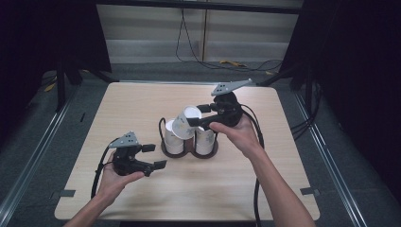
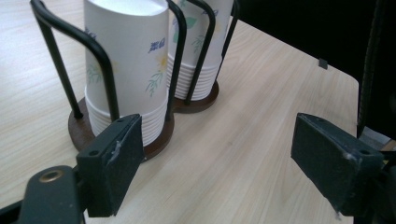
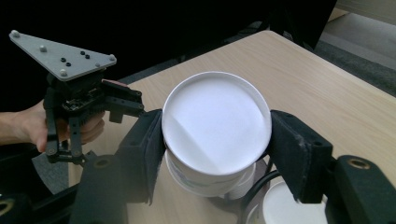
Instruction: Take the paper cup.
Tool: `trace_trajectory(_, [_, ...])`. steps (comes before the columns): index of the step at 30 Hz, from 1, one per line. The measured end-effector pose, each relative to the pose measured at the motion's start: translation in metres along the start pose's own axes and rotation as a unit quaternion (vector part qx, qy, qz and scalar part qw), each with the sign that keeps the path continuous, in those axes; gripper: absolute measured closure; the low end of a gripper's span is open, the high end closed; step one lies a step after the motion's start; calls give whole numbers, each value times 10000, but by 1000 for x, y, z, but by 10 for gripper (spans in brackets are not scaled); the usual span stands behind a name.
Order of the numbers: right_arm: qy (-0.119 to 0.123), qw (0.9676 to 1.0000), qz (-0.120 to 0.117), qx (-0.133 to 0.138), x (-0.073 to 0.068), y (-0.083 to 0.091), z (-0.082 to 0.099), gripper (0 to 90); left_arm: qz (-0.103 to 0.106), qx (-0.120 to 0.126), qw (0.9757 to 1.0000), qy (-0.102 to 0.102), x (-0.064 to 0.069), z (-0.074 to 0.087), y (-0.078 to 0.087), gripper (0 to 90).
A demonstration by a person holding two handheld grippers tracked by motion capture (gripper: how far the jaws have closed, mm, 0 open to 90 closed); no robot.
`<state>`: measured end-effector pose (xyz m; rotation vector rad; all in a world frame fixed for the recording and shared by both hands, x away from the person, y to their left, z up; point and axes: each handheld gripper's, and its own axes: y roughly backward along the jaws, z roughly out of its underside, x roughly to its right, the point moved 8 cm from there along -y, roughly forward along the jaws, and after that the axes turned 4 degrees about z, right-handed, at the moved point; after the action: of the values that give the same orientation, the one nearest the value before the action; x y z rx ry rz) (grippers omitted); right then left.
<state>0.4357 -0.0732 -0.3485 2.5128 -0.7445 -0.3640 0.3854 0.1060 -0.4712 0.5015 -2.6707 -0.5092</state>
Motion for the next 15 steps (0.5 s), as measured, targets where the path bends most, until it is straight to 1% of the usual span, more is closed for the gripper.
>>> trace_trajectory(1, [-10, 10000, -3, 25, -2, 2, 4, 382, -1, -1, 10000, -10, 0, -1, -1, 169])
trace_trajectory(2, [-10, 10000, -3, 25, -2, 2, 4, 382, 16, 8, 10000, 16, 1, -2, -2, 169])
trace_trajectory(3, [4, 10000, -15, 49, -5, 3, 8, 382, 47, 53, 10000, 0, 3, -3, -2, 169])
trace_trajectory(5, [7, 10000, -20, 59, -7, 4, 9, 382, 54, 70, 10000, -5, 3, -4, -2, 168])
trace_trajectory(6, [13, 9999, -55, 90, -11, 5, 12, 382, 63, 77, 10000, -4, 4, -4, -2, 168])
trace_trajectory(9, [2, 9999, -92, 125, -14, 5, 16, 382, 106, 90, 9999, -18, 6, -4, -3, 168])
trace_trajectory(12, [-28, 9998, -139, 160, -18, 4, 21, 382, 175, 84, 9997, -117, 11, -5, -3, 168])
trace_trajectory(13, [-46, 9997, -152, 166, -19, 4, 24, 382, 169, 89, 9997, -147, 12, -6, -3, 168])
trace_trajectory(14, [-74, 9997, -159, 184, -20, 4, 26, 382, 188, 93, 9996, -175, 14, -6, -3, 168])
trace_trajectory(15, [-129, 9994, -214, 221, -21, 4, 29, 382, 192, 99, 9996, -173, 14, -6, -4, 168])
